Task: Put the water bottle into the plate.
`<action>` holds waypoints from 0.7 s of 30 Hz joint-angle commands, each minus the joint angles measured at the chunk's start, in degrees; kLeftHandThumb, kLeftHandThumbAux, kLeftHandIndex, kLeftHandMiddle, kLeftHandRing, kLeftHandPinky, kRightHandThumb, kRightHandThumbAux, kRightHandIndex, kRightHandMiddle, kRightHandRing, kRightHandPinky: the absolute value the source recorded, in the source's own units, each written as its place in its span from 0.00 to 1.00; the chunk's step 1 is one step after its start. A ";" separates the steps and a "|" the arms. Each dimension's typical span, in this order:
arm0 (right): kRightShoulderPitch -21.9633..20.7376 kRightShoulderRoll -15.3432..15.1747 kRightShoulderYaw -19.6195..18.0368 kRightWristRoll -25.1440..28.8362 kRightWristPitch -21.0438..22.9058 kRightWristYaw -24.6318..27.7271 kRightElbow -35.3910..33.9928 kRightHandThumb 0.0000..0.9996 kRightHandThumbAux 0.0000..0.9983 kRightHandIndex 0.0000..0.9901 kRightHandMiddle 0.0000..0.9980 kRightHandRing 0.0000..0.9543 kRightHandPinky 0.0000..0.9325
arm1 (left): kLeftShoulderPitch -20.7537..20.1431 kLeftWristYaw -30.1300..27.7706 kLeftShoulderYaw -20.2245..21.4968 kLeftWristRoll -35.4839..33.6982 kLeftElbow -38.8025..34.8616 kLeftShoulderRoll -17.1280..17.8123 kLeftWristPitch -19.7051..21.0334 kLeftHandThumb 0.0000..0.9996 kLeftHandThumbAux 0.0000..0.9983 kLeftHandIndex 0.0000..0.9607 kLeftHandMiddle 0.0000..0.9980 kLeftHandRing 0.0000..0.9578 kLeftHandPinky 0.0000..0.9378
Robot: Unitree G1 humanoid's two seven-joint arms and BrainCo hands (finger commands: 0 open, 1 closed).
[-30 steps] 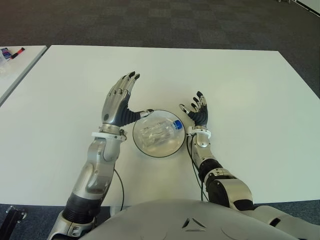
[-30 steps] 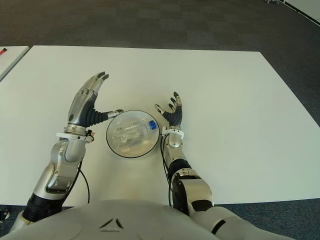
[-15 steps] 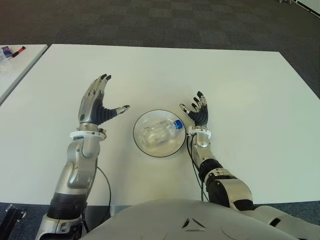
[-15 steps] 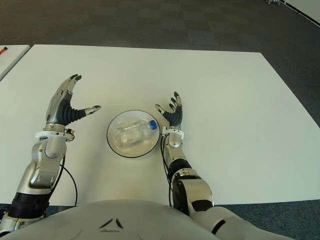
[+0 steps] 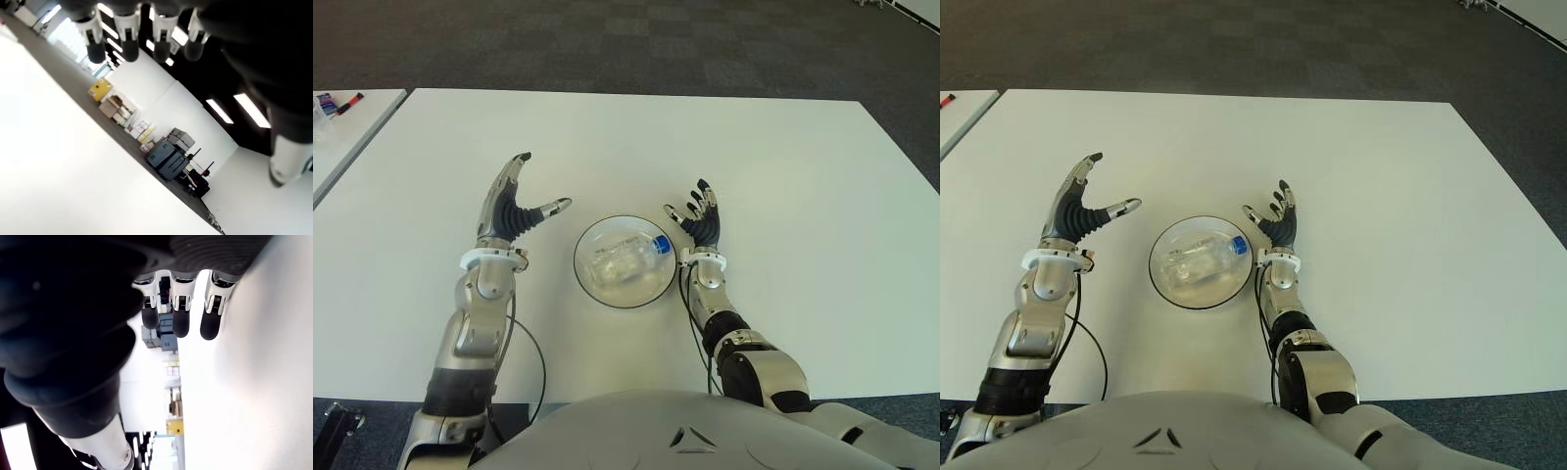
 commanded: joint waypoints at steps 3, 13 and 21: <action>1.61 -0.01 -0.45 0.62 2.10 -0.04 1.44 0.00 0.95 0.11 0.10 0.11 0.19 | -6.55 2.05 3.92 -9.17 17.42 -4.63 -3.06 0.00 0.46 0.00 0.00 0.00 0.00; 1.61 -0.01 -0.72 0.86 2.14 0.15 1.27 0.00 0.95 0.11 0.10 0.12 0.20 | -12.09 1.02 7.37 -18.76 35.47 -7.74 -18.34 0.00 0.45 0.00 0.01 0.00 0.00; 1.86 -0.07 -0.60 0.71 2.50 0.26 0.84 0.00 0.95 0.11 0.10 0.12 0.18 | -8.41 1.65 3.45 -17.60 25.78 -10.30 -16.40 0.00 0.48 0.00 0.00 0.00 0.00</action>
